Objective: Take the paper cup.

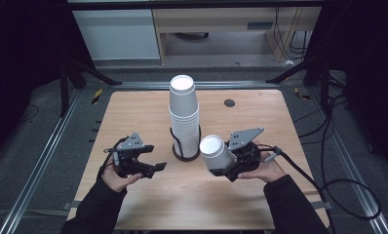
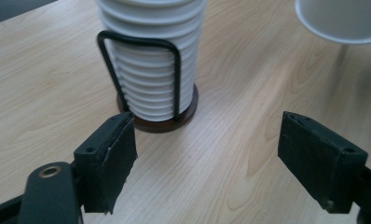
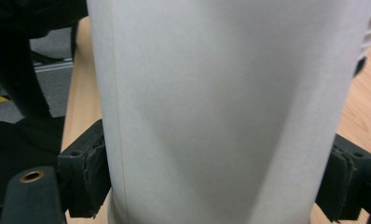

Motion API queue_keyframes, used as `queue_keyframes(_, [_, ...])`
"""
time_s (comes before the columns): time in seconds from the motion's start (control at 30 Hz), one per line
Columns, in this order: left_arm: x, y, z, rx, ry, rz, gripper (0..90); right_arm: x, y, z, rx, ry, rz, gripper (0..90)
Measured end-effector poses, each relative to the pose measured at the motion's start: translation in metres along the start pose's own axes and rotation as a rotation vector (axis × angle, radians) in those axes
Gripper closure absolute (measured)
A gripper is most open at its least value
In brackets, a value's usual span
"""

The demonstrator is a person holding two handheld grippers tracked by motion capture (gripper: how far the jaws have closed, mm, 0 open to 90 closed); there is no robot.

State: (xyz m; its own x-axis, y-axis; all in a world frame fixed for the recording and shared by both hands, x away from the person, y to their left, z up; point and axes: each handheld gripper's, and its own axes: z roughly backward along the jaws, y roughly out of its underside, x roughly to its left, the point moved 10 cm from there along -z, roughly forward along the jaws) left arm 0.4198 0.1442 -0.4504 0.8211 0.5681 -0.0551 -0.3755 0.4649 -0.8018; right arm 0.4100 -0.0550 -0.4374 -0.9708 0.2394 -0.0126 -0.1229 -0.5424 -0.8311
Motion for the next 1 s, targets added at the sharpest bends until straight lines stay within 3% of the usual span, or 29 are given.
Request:
queue_keyframes(0.13, [-0.01,-0.007,-0.003,0.009,0.031,-0.024,17.2,0.001,-0.003,-0.005,0.022,-0.015,0.023,14.8])
queue_keyframes(0.23, [-0.016,-0.014,-0.004,0.004,0.055,-0.044,16.6,0.0,-0.004,-0.007,0.016,-0.031,0.011,14.8])
queue_keyframes(0.4, [-0.024,-0.027,-0.009,-0.007,0.096,-0.064,16.4,-0.004,0.001,-0.013,0.084,-0.041,0.024,14.9])
queue_keyframes(0.57, [-0.033,-0.036,-0.014,-0.016,0.123,-0.085,16.0,0.001,-0.002,-0.018,0.097,-0.066,0.043,14.9])
queue_keyframes(1.0, [-0.055,-0.044,-0.023,-0.009,0.204,-0.143,14.6,0.009,0.005,-0.026,0.148,-0.108,0.06,15.1])
